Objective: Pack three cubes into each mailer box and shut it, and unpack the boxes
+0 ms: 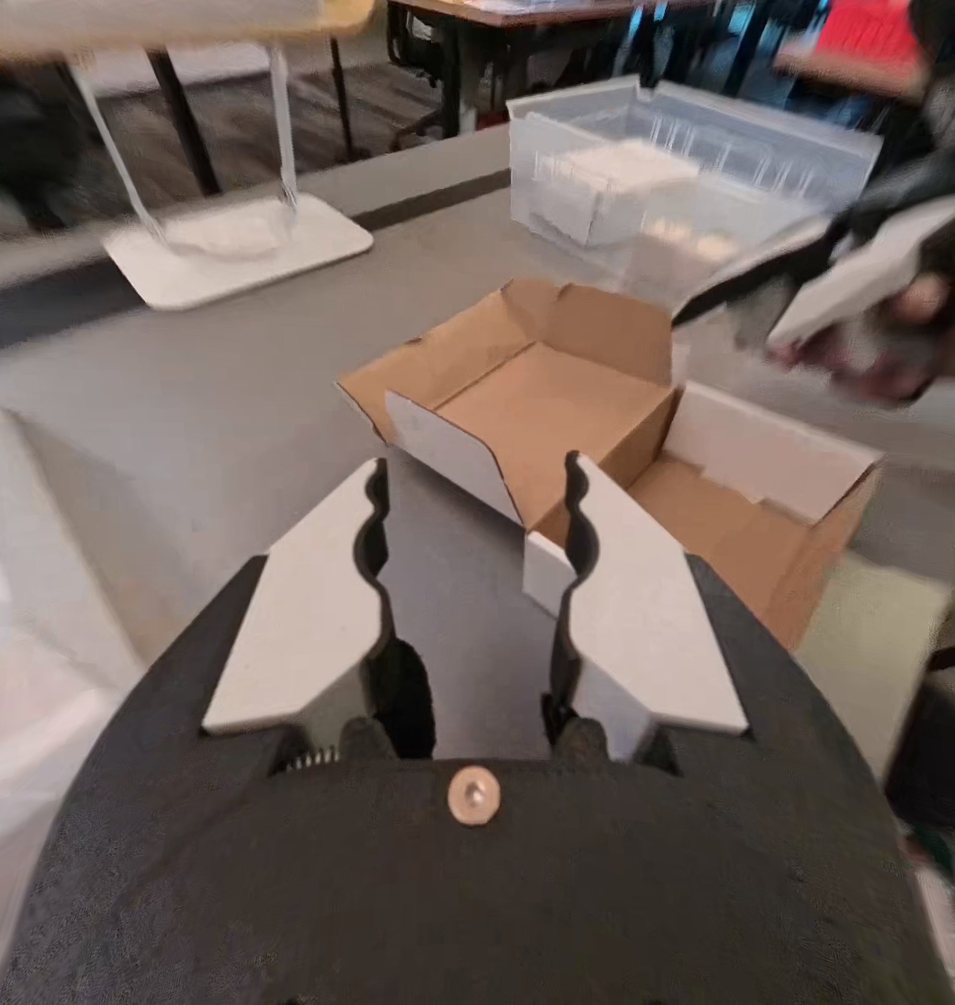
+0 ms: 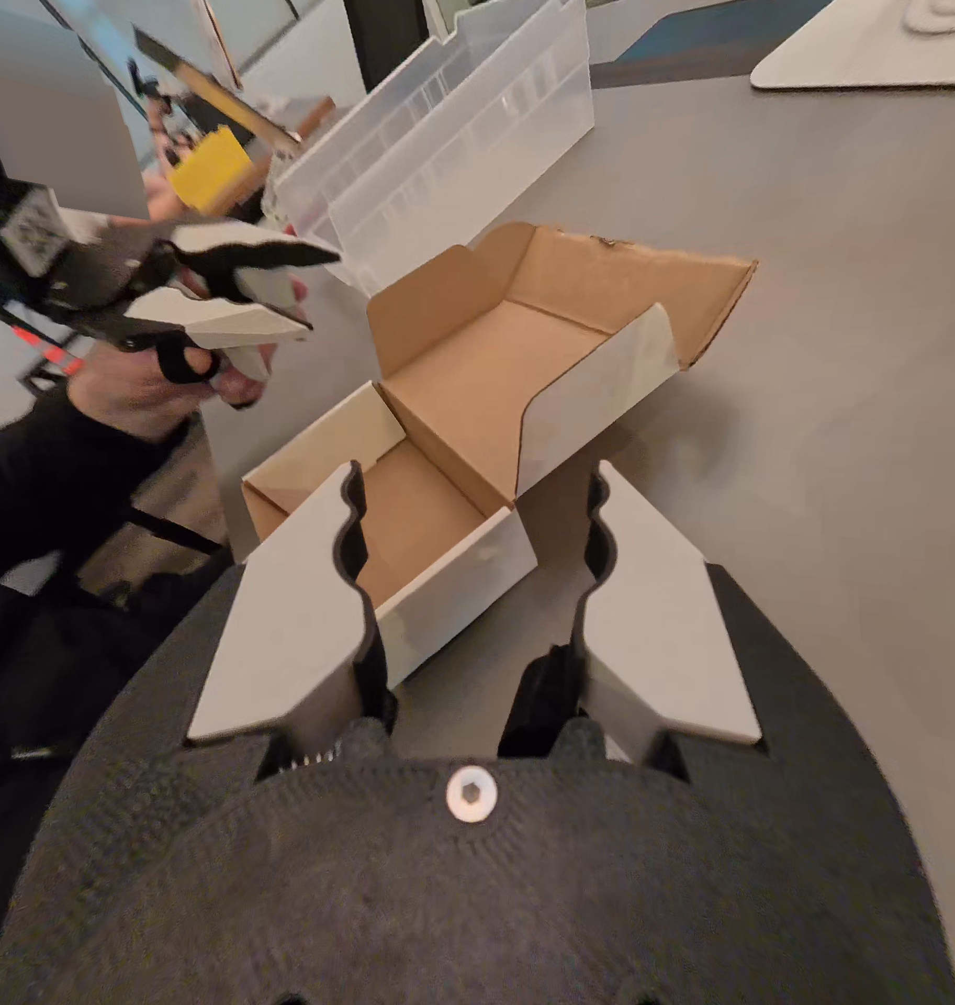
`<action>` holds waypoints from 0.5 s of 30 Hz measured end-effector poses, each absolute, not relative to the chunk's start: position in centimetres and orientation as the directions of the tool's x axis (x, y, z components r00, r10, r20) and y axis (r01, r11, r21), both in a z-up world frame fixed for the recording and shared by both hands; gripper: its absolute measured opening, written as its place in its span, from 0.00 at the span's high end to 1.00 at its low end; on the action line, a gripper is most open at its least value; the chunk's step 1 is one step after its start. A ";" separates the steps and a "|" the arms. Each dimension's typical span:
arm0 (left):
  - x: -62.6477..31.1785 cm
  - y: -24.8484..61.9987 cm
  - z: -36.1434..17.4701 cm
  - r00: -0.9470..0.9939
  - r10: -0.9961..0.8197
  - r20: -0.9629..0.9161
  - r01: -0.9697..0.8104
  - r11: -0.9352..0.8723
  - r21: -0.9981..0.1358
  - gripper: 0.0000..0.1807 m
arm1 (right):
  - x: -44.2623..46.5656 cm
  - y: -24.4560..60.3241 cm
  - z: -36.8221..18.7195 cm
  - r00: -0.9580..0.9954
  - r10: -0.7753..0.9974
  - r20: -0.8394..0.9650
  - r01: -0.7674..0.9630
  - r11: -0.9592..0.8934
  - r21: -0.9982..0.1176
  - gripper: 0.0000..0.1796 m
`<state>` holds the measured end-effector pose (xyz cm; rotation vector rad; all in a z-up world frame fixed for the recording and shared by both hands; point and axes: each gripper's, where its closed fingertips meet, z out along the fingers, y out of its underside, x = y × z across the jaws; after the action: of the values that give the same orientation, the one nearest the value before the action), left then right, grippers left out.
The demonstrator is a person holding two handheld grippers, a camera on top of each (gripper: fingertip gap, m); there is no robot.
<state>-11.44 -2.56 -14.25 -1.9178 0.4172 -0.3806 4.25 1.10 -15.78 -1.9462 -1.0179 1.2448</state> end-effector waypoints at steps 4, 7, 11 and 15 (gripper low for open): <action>-11.9 -0.4 -15.9 0.786 -0.411 0.462 0.214 -0.521 -0.827 0.60 | 3.5 1.3 -17.3 0.246 0.826 -0.507 0.290 -0.562 -0.775 0.62; -11.2 0.7 -17.3 0.726 -0.394 0.564 0.271 -0.590 -0.761 0.58 | 3.1 0.7 -19.0 0.252 0.851 -0.461 0.370 -0.525 -0.766 0.67; -10.2 1.4 -18.2 0.634 -0.392 0.666 0.317 -0.654 -0.687 0.58 | 2.5 -0.6 -20.5 0.230 0.899 -0.374 0.455 -0.439 -0.775 0.75; -9.6 1.7 -18.1 0.559 -0.410 0.721 0.341 -0.679 -0.650 0.59 | 2.3 -1.1 -21.0 0.205 0.936 -0.286 0.495 -0.351 -0.795 0.78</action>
<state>-9.62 1.68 -18.08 -1.9907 0.0548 -1.1862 2.34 -1.14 -21.03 -1.9367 -1.3252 1.0468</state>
